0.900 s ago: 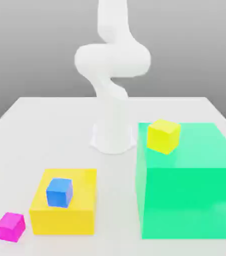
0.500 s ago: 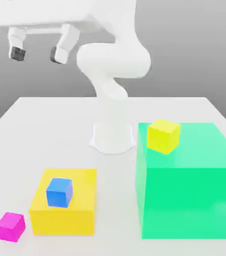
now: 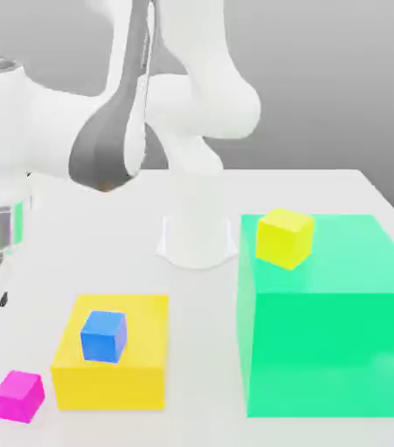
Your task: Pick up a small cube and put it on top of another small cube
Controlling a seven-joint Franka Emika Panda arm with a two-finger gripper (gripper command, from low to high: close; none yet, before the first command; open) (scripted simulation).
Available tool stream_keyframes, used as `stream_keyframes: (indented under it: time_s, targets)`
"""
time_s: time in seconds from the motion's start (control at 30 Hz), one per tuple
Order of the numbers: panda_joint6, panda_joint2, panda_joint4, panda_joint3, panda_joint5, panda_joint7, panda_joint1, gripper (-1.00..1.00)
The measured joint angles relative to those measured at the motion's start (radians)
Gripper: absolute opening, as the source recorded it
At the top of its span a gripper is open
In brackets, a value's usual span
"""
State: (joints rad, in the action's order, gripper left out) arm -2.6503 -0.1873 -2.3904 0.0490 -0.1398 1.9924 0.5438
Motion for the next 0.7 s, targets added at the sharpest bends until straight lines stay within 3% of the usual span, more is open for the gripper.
stream_keyframes:
  time_s: [0.1, 0.23, 0.27, 0.5, 0.7]
  targets:
    - [-0.042, -0.088, -0.01, -0.002, 0.08, 0.049, 0.03, 0.0]
    - [-0.148, -0.231, 0.012, -0.01, 0.095, 0.071, 0.034, 0.0]
    - [-0.175, -0.266, 0.019, -0.014, 0.092, 0.073, 0.031, -1.0]
    - [-0.183, -0.273, 0.02, -0.014, 0.092, 0.074, 0.031, -1.0]
    - [-0.034, -0.081, -0.026, -0.002, 0.094, 0.079, 0.025, -1.0]
